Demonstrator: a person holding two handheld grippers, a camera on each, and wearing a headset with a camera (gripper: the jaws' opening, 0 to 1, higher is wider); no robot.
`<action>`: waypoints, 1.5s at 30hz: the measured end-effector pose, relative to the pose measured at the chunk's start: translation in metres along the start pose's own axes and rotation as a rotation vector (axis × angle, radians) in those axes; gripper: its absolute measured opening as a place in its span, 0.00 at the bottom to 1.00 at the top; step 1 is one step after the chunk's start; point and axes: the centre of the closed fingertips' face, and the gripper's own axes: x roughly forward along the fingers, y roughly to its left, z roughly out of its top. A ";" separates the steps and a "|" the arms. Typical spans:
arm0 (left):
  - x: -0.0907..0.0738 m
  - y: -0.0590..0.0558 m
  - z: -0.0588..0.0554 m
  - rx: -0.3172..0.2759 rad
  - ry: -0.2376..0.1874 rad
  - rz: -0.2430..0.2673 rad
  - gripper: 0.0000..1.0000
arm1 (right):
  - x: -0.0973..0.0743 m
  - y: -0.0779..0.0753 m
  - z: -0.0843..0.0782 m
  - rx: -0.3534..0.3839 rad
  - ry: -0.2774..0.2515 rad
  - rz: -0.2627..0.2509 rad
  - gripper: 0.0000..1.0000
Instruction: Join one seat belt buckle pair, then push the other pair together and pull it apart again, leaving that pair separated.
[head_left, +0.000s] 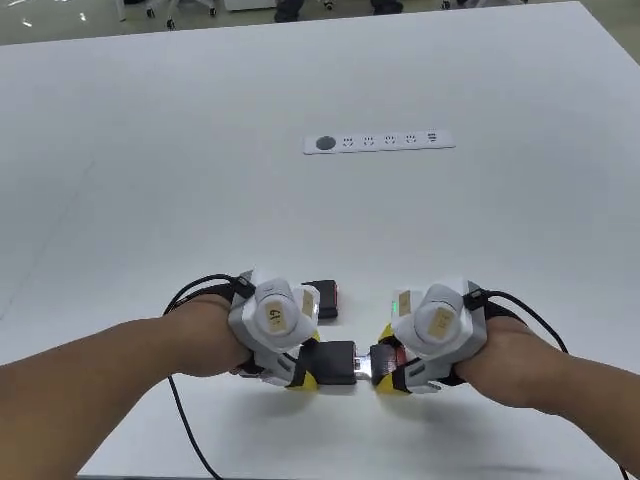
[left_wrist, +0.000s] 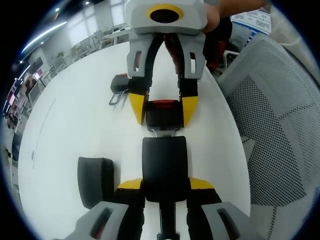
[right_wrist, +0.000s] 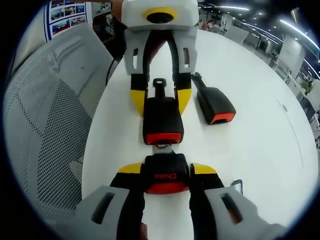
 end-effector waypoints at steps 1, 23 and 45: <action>0.000 0.000 0.000 -0.001 0.000 0.001 0.31 | 0.000 0.000 0.000 0.006 -0.003 -0.002 0.33; -0.001 0.000 0.003 0.008 -0.008 0.002 0.32 | 0.011 0.003 0.009 0.035 0.013 -0.017 0.32; 0.000 0.001 -0.001 0.012 0.001 0.007 0.30 | 0.007 0.005 0.012 0.023 0.026 -0.044 0.32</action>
